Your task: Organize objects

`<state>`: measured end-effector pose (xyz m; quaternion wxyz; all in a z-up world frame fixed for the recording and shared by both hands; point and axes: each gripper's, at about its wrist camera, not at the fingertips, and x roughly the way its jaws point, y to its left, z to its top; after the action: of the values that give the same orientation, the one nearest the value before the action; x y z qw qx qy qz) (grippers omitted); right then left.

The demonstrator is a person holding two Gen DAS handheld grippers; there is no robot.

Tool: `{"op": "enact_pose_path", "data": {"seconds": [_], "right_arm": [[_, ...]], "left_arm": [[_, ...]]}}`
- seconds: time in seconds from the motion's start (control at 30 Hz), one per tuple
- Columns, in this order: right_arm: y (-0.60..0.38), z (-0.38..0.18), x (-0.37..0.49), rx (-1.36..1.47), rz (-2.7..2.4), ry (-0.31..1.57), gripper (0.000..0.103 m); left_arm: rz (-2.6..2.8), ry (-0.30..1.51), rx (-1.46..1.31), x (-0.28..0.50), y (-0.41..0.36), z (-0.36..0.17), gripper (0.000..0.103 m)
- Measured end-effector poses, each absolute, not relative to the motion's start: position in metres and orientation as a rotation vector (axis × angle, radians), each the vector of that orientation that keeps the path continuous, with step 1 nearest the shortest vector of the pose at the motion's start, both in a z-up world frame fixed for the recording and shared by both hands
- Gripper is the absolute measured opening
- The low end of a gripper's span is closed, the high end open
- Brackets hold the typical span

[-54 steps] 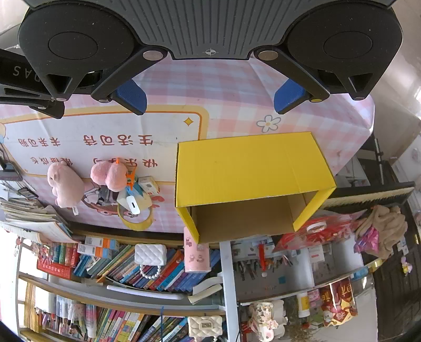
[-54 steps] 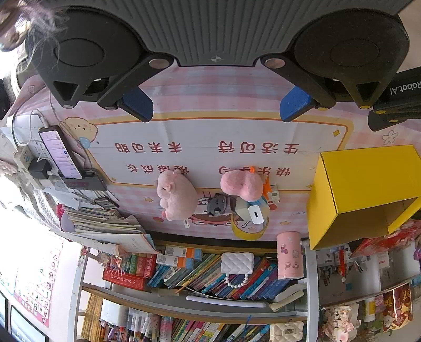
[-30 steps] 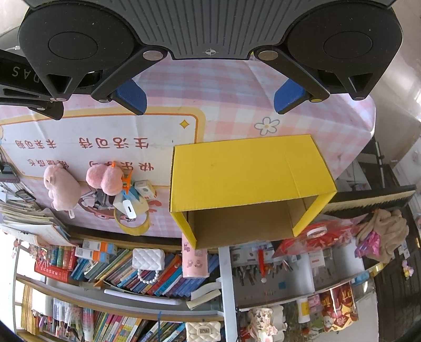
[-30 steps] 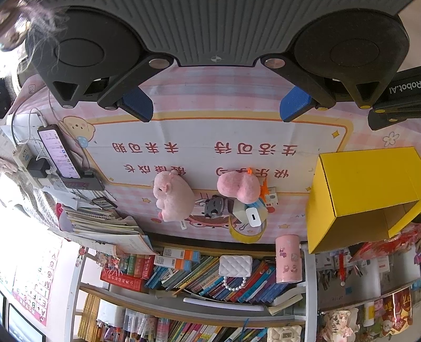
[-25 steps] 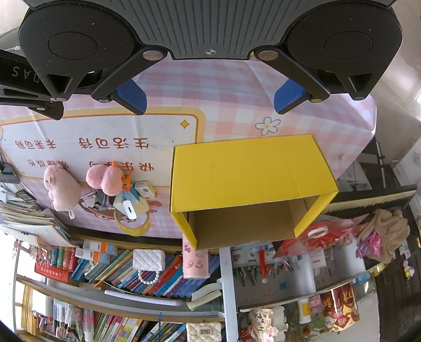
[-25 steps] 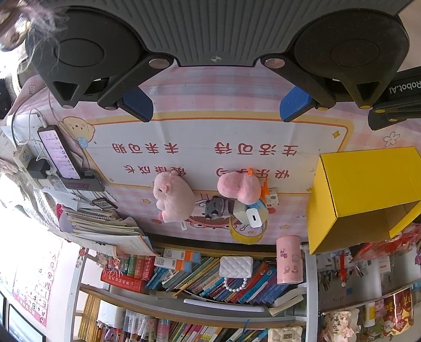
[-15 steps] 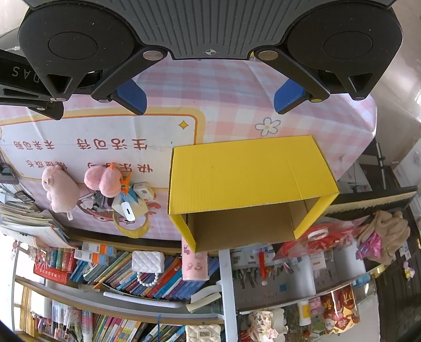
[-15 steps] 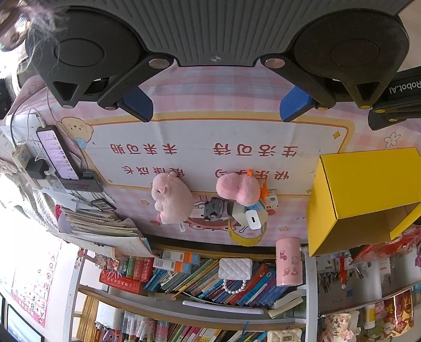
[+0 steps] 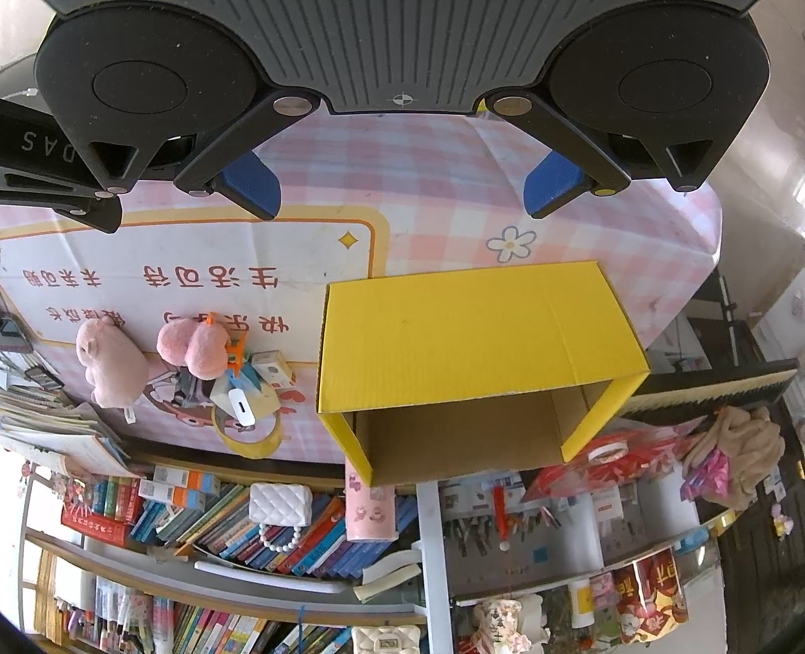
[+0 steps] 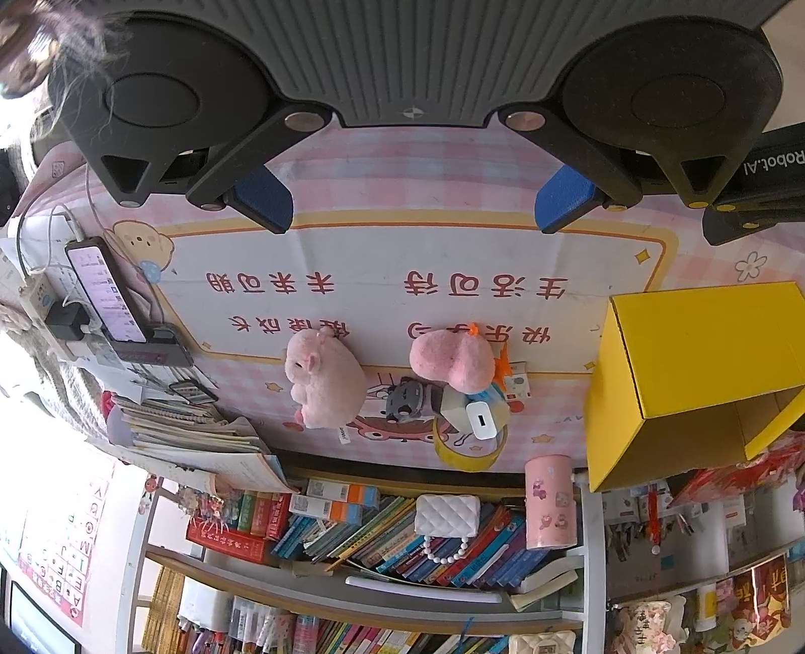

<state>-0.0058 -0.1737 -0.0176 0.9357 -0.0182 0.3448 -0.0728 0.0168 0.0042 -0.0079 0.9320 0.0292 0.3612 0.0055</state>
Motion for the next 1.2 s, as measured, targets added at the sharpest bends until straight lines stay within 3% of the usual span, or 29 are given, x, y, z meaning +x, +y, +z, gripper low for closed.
{"op": "enact_pose_path", "data": {"seconds": [1.2], "right_arm": [[-0.217,-0.018,0.018,-0.047,-0.169,0.747,0.103]], "left_arm": [[-0.063,0.749,0.011,0.043,-0.038,-0.01,0.103]]}}
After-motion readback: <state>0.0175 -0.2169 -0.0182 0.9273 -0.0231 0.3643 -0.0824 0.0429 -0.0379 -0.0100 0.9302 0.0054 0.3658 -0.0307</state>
